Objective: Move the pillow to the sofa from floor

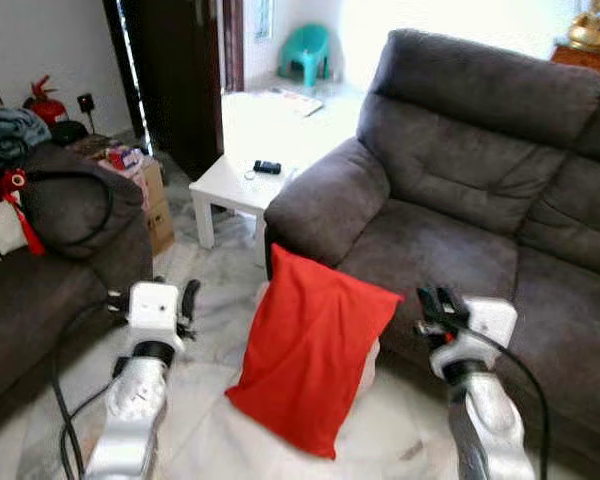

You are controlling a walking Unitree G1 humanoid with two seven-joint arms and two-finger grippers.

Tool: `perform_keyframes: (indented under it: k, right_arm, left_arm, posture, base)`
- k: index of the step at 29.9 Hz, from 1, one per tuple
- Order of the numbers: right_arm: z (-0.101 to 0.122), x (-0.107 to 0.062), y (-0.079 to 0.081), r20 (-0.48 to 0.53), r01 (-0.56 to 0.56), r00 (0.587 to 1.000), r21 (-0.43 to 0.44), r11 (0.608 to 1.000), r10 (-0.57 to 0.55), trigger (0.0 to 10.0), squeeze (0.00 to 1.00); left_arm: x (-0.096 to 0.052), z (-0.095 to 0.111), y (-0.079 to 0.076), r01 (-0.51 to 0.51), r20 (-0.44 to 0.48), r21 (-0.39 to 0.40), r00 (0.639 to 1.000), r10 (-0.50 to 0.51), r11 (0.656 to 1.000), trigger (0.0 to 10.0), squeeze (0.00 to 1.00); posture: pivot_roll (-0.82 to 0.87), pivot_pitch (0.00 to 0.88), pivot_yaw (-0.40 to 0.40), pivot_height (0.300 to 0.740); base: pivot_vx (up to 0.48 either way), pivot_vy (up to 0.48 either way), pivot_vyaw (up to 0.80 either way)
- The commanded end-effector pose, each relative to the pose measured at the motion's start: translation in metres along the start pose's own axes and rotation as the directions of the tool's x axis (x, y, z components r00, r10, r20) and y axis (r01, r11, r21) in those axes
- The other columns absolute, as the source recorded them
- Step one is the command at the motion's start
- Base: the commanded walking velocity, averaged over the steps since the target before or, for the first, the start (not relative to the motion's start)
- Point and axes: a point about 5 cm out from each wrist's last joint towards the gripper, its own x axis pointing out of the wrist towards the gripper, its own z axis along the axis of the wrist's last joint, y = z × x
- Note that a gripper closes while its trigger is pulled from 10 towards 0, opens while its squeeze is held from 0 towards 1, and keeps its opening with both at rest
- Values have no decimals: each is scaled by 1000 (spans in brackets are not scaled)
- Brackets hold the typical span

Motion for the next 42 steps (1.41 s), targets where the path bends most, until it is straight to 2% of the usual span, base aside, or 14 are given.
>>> perform_keyframes:
  k: [1, 28, 32, 38, 42]
  right_arm:
    - [0, -5, -12, -8, 37, 999, -10, 999, -37, 10000, 0]
    - [1, -3, -11, -15, 26, 1000, -25, 999, -27, 10000, 0]
    - [0, -2, -14, -25, 42, 999, -3, 999, -42, 10000, 0]
    - [-1, -2, -14, -33, 36, 999, -4, 999, -36, 10000, 0]
    - [-1, -1, -14, -31, 35, 999, -25, 999, -36, 10000, 0]
  left_arm:
    - [1, 4, -11, 27, 13, -22, 1000, -26, 999, 10000, 0]
    - [0, 3, -12, 30, 4, -28, 1000, -30, 999, 10000, 0]
    - [0, 3, -13, 32, 4, -29, 999, -32, 999, 10000, 0]
    - [0, 3, -14, 38, 6, -29, 999, -38, 999, 10000, 0]
    - [-1, 4, -17, 61, 9, -42, 998, -61, 997, 10000, 0]
  posture:
    - [34, 0, -74, 740]
    - [32, 0, -76, 740]
    - [32, 0, -76, 740]
    - [33, 0, -77, 740]
    - [34, 0, -78, 740]
  base:
    - [382, 0, 0]
    - [384, 0, 0]
    - [382, 0, 0]
    - [341, 0, -743]
    - [0, 0, 0]
